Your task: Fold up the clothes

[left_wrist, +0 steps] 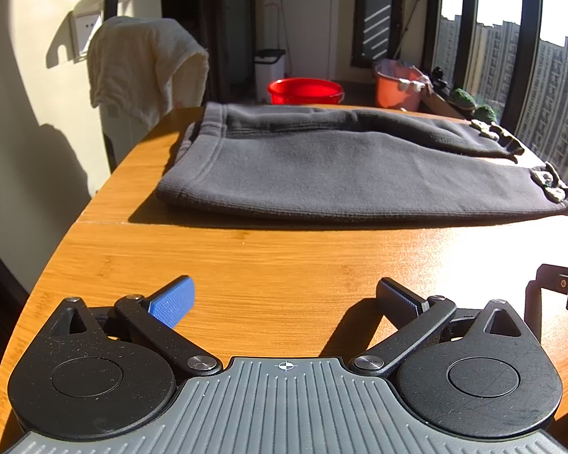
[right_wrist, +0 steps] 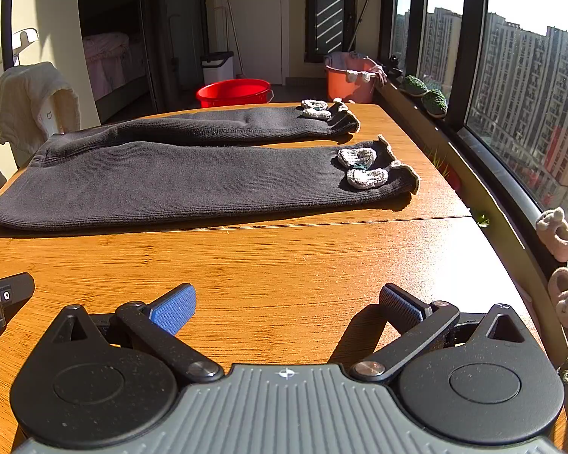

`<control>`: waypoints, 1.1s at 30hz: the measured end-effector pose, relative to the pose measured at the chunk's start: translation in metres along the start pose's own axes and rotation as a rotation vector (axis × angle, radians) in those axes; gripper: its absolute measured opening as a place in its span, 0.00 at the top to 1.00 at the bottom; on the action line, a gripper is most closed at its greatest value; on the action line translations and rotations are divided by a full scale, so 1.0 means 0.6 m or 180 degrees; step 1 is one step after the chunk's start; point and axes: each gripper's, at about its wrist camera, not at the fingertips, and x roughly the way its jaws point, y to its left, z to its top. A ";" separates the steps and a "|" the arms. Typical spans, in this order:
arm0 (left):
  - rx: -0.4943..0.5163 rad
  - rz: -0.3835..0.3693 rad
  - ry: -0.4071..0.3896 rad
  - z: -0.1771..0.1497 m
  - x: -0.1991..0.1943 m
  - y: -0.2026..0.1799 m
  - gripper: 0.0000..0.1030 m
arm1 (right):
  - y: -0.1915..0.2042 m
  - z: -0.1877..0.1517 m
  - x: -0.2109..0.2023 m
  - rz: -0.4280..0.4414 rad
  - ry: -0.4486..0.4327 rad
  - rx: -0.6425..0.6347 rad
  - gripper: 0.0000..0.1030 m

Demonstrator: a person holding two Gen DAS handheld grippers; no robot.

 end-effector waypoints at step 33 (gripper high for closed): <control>0.0045 -0.0047 0.0012 0.002 0.000 -0.002 0.00 | -0.002 -0.002 -0.005 0.0099 0.0021 -0.0115 0.00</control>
